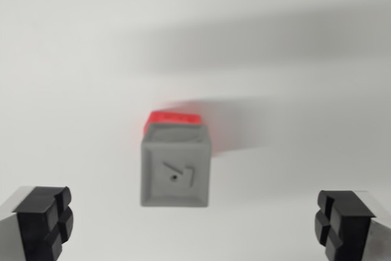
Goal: Destack cube
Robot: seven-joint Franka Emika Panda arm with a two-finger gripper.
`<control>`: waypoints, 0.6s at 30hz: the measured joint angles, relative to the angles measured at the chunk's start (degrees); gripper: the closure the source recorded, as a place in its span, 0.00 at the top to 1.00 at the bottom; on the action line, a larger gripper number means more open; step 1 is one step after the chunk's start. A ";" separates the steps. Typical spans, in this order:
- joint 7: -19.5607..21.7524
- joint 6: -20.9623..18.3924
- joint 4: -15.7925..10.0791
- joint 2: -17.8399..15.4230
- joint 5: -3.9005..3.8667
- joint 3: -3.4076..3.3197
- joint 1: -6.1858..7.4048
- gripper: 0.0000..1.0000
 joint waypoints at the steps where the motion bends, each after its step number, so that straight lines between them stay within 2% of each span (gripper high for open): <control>1: 0.43 0.61 -0.80 -0.17 0.09 0.11 0.14 1.00; 18: 7.26 9.87 -11.43 -1.73 1.44 1.80 2.44 1.00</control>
